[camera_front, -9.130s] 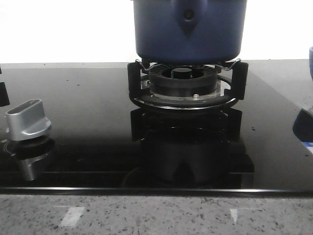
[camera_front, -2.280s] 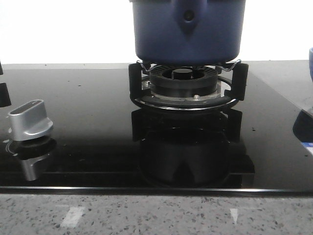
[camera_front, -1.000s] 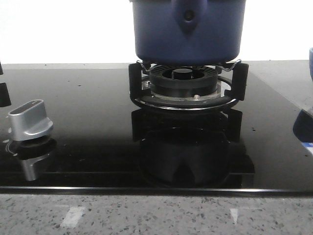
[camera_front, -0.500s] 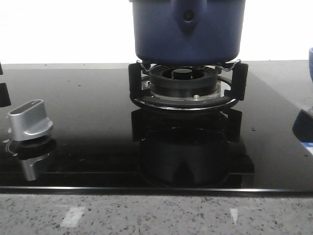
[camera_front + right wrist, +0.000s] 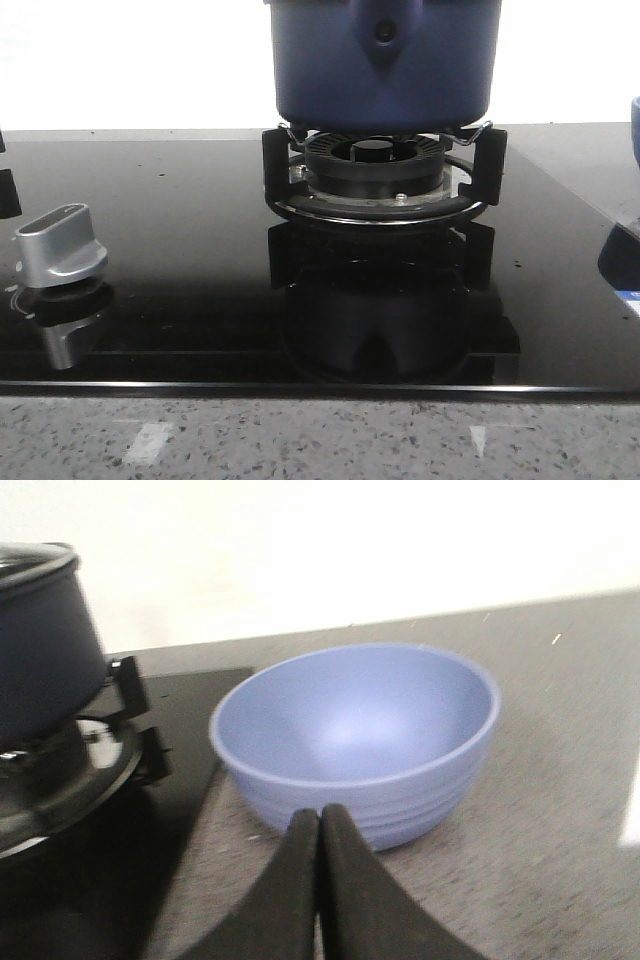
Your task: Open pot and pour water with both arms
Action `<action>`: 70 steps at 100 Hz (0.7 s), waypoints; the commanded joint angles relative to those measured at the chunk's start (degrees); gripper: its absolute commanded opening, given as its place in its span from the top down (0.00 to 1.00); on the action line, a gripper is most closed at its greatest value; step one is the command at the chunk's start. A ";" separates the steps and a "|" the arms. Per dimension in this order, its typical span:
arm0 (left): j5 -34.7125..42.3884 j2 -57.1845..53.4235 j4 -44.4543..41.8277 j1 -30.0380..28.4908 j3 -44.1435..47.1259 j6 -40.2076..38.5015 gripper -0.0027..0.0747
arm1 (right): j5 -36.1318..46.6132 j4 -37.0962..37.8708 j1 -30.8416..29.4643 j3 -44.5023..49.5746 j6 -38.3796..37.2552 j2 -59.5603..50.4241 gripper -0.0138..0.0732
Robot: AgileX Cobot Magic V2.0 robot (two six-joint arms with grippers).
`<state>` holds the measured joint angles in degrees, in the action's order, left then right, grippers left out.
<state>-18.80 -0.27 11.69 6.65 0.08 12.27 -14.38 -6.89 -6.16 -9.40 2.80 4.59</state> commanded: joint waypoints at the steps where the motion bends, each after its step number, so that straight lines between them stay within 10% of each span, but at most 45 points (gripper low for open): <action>1: 2.54 -1.54 0.26 -0.14 1.85 -0.49 0.99 | 10.97 7.37 -0.23 1.82 -0.99 0.88 0.92; 70: 2.54 -1.54 0.26 -0.14 1.75 -0.49 0.99 | -0.97 7.63 -3.86 11.53 -14.01 -6.32 0.92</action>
<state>-18.80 -0.27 11.69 6.65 0.08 12.27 -16.30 1.15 -9.76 0.63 -11.20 -0.45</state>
